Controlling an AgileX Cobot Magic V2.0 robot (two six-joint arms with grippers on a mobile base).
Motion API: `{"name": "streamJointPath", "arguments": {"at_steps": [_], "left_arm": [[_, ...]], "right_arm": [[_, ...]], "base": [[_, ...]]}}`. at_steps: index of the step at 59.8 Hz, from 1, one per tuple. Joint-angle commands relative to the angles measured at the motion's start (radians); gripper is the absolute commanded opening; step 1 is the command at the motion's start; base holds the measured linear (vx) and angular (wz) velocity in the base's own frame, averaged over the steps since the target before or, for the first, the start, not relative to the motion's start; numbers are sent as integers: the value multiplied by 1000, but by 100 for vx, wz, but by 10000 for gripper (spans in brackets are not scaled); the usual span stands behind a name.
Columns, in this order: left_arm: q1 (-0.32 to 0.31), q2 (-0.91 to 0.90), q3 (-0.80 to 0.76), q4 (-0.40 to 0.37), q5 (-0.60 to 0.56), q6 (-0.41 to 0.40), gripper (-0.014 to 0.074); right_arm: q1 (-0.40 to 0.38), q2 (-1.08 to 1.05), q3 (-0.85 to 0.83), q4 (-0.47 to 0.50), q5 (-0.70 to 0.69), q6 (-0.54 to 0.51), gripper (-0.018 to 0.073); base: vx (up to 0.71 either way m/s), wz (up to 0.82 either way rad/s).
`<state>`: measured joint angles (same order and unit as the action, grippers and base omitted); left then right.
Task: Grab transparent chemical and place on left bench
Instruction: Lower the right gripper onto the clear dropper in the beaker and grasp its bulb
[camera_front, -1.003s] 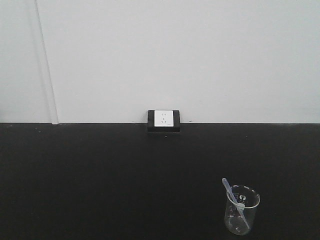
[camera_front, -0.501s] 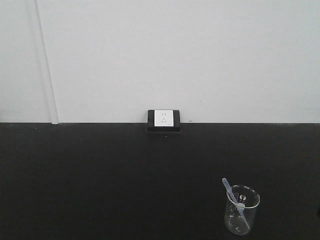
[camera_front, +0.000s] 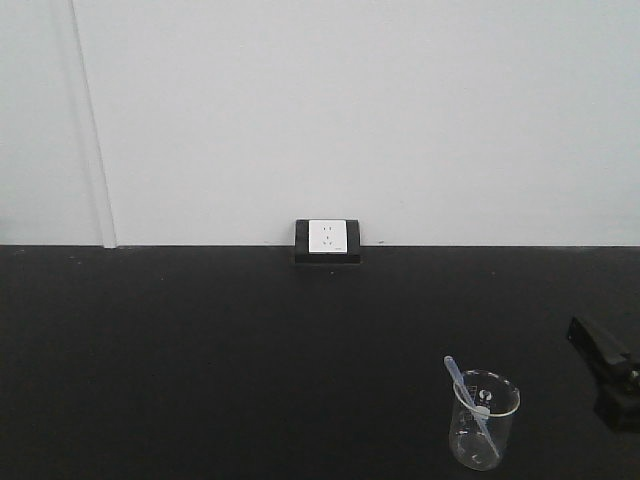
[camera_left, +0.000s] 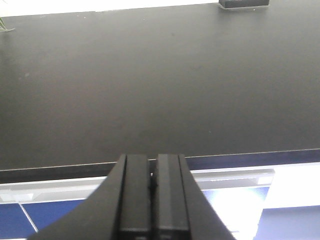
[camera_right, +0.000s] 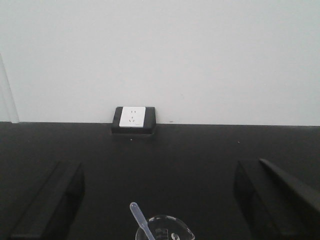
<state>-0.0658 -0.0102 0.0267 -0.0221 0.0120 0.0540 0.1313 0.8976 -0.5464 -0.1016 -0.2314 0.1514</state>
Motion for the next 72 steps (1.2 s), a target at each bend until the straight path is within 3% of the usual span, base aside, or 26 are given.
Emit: {"name": "streamJointPath", "arguments": {"at_steps": [1, 18, 39, 72], "left_arm": [[-2, -19, 16, -1, -78, -8, -3], [-2, -19, 16, -1, -78, -8, -3], [-2, -19, 16, -1, -78, -8, -3], [-2, -19, 16, -1, -78, -8, -3]], "right_arm": [[-4, 28, -35, -7, -154, 12, 729], [-5, 318, -140, -253, -271, -57, 649], [-5, 718, -352, -266, -358, -20, 546], [-5, 962, -422, -356, -466, -20, 544]], "base": [[0, 0], [0, 0], [0, 0], [0, 0]]}}
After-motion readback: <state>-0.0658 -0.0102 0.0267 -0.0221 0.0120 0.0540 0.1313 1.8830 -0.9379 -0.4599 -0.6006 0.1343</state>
